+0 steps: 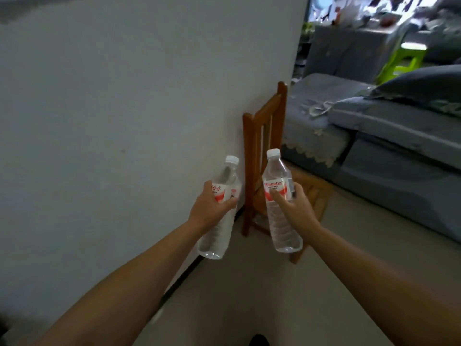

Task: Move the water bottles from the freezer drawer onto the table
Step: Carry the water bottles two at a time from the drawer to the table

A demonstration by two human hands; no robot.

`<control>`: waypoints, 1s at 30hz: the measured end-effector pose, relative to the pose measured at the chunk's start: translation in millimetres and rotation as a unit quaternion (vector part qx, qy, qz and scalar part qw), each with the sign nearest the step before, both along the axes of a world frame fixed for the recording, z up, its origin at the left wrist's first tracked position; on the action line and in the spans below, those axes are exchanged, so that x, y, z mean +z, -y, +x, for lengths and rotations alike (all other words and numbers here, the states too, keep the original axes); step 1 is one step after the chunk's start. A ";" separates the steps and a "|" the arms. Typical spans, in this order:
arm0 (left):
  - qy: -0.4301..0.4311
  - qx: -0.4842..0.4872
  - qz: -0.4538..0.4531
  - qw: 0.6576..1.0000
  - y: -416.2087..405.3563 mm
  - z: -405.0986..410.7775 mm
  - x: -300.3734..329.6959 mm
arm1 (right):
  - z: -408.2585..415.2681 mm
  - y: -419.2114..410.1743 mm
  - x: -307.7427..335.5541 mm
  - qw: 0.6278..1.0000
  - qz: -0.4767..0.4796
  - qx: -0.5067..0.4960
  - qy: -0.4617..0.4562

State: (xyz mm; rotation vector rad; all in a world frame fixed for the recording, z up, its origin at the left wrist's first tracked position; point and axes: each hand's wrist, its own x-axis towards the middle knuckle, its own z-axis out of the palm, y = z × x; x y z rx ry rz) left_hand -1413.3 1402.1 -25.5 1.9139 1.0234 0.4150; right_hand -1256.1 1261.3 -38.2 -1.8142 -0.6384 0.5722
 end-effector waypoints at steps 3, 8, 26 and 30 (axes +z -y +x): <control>-0.001 -0.050 0.007 0.999 -2.1 63.1 -1.3 | 50.0 21.6 5.7 0.999 0.014 -0.043 -0.011; 0.024 -0.144 -0.004 0.989 11.5 172.2 1.5 | 125.2 60.8 8.8 0.990 0.038 -0.132 -0.033; -0.010 -0.442 -0.016 0.897 129.7 565.4 0.4 | 375.0 205.1 1.6 0.876 0.032 -0.481 -0.020; -0.026 -0.503 -0.016 0.864 204.7 633.7 -4.5 | 413.0 270.0 -5.9 0.836 0.026 -0.547 -0.028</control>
